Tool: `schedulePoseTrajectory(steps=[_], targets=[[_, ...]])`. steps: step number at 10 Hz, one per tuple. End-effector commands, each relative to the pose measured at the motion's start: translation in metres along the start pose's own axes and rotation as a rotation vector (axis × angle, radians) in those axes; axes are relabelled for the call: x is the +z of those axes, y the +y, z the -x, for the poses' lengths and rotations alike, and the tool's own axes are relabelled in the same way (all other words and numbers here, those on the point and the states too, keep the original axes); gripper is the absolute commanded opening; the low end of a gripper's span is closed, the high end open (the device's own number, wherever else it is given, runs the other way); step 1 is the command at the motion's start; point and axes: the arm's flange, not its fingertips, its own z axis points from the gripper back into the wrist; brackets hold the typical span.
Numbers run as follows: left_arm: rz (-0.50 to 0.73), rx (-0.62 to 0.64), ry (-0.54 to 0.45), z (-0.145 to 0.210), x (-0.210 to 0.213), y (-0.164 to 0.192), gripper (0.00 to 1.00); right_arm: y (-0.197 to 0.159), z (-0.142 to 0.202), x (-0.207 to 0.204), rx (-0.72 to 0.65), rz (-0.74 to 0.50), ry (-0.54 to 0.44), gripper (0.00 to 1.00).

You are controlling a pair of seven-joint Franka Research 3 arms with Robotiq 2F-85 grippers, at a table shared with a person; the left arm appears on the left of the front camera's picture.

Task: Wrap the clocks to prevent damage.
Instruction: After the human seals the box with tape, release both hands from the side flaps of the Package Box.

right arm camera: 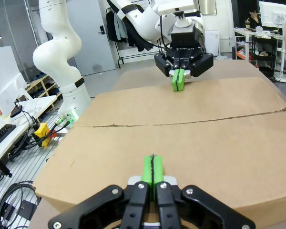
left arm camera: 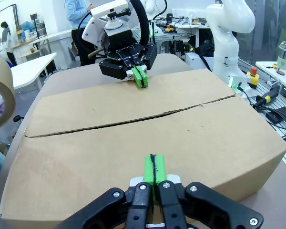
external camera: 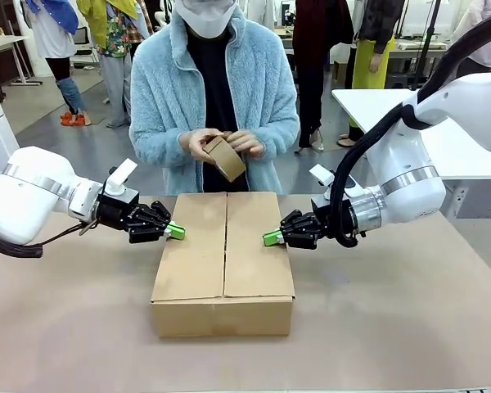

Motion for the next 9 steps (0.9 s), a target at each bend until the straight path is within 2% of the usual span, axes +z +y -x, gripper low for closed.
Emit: schedulePoseTrajectory(steps=[1, 9], targets=[[-0.006, 0.008, 0.006, 0.0044, -0.0029, 0.0008, 0.01, 0.0001, 0.0039, -0.0005, -0.007, 0.013, 0.011, 0.01], [-0.006, 0.008, 0.006, 0.0044, -0.0029, 0.0008, 0.01, 0.0001, 0.0039, -0.0005, -0.007, 0.013, 0.011, 0.01]])
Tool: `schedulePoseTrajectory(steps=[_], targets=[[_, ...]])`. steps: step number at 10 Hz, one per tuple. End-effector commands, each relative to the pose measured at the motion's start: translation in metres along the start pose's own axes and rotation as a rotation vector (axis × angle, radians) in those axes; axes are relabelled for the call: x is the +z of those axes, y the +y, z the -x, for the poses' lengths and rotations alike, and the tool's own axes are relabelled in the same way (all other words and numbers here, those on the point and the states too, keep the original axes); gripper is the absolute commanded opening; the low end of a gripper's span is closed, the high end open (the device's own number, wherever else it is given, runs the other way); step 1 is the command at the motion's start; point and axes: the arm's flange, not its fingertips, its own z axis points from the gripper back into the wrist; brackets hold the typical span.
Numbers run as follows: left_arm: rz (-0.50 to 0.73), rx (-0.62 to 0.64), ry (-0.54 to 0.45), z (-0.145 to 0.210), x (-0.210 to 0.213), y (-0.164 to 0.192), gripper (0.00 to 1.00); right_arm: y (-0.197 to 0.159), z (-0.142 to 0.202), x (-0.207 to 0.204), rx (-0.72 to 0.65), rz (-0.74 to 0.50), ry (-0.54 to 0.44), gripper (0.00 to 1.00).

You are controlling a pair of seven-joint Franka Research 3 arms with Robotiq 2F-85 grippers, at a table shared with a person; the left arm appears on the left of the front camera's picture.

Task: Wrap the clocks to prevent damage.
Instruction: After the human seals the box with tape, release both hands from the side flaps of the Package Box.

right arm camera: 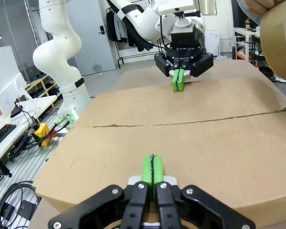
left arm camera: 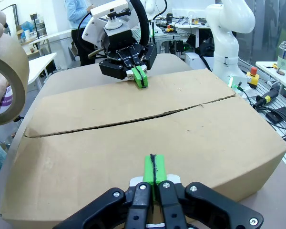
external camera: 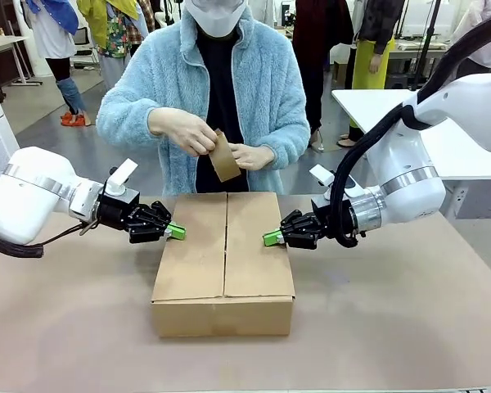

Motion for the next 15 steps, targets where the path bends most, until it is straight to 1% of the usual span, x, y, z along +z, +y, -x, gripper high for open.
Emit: schedulePoseTrajectory(steps=[1, 15], targets=[[-0.005, 0.008, 0.006, 0.0044, -0.0029, 0.0008, 0.01, 0.0001, 0.0039, -0.0005, -0.007, 0.013, 0.011, 0.01], [-0.005, 0.008, 0.006, 0.0044, -0.0029, 0.0008, 0.01, 0.0001, 0.0039, -0.0005, -0.007, 0.013, 0.011, 0.01]])
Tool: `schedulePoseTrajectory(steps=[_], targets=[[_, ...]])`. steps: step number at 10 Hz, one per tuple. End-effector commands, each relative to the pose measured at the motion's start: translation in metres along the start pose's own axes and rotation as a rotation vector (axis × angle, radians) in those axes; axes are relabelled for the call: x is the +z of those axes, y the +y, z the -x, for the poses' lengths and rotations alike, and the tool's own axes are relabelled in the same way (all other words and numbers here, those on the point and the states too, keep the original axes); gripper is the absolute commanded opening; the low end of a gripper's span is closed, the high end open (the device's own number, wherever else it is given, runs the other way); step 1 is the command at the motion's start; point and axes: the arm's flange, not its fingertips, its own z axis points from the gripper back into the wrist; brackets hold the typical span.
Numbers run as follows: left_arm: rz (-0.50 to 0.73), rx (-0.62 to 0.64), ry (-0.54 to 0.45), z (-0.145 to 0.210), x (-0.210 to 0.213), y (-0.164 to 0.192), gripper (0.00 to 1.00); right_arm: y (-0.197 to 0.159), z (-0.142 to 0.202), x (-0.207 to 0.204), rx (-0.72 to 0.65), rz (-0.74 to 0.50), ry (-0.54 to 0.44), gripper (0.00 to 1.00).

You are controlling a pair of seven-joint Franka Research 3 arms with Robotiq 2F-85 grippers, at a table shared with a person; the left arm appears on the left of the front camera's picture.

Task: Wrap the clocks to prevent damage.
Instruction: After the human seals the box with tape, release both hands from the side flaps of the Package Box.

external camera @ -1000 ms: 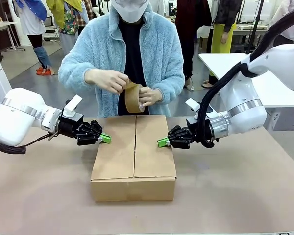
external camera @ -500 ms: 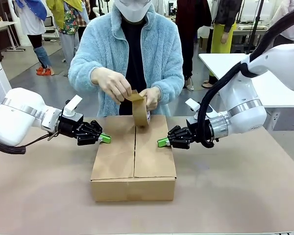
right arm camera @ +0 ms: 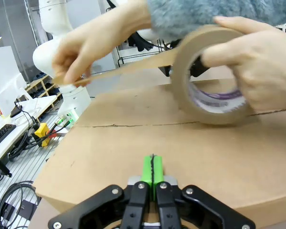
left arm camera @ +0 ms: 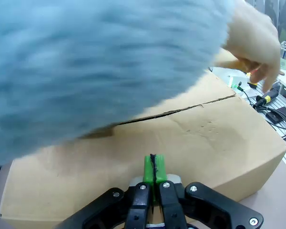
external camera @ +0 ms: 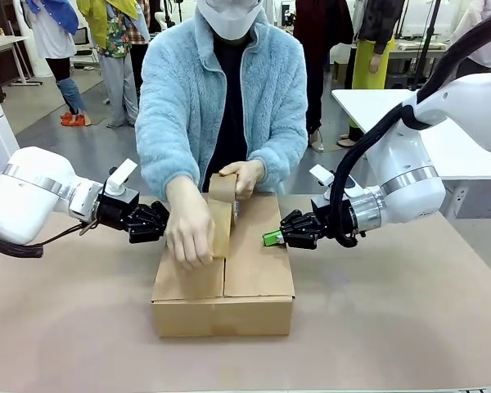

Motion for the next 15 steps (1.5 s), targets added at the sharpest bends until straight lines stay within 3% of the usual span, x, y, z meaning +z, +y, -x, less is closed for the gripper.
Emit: schedulePoseTrajectory(steps=[1, 15], targets=[[-0.006, 0.008, 0.006, 0.0044, -0.0029, 0.0008, 0.01, 0.0001, 0.0039, -0.0005, -0.007, 0.013, 0.011, 0.01], [-0.006, 0.008, 0.006, 0.0044, -0.0029, 0.0008, 0.01, 0.0001, 0.0039, -0.0005, -0.007, 0.013, 0.011, 0.01]])
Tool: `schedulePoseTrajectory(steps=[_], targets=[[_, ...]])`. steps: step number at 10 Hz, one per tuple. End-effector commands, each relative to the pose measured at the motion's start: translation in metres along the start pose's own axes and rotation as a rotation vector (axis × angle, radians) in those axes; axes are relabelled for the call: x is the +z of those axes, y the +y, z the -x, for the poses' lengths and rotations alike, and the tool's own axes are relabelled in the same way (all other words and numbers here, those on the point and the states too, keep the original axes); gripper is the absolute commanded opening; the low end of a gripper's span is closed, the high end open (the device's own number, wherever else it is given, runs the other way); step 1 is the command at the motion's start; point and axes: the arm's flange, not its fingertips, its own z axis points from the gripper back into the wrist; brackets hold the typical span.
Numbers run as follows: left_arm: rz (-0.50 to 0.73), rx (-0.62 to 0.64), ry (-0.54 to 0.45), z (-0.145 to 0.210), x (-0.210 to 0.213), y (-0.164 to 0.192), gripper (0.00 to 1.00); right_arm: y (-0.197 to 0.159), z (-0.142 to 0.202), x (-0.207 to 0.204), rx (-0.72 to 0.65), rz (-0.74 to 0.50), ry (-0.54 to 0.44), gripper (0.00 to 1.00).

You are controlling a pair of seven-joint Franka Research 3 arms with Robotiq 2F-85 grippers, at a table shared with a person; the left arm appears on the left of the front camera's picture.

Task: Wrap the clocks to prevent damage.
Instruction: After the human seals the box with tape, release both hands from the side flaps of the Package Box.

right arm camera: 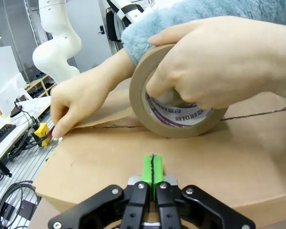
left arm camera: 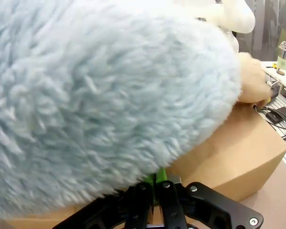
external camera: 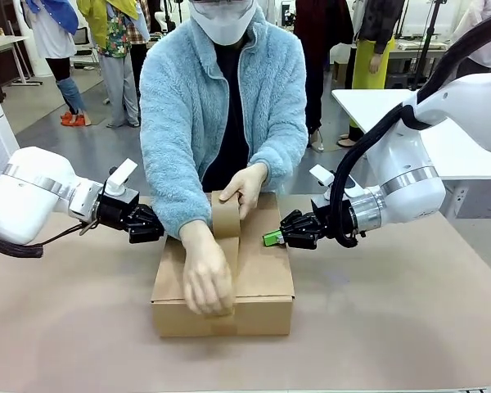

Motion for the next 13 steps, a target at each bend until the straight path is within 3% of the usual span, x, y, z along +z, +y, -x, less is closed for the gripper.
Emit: schedulePoseTrajectory(steps=[1, 13], targets=[[-0.006, 0.007, 0.006, 0.0041, -0.0028, 0.0008, 0.01, 0.0001, 0.0035, -0.0006, -0.007, 0.012, 0.010, 0.01], [-0.006, 0.007, 0.006, 0.0041, -0.0028, 0.0008, 0.01, 0.0001, 0.0035, -0.0006, -0.007, 0.012, 0.010, 0.01]])
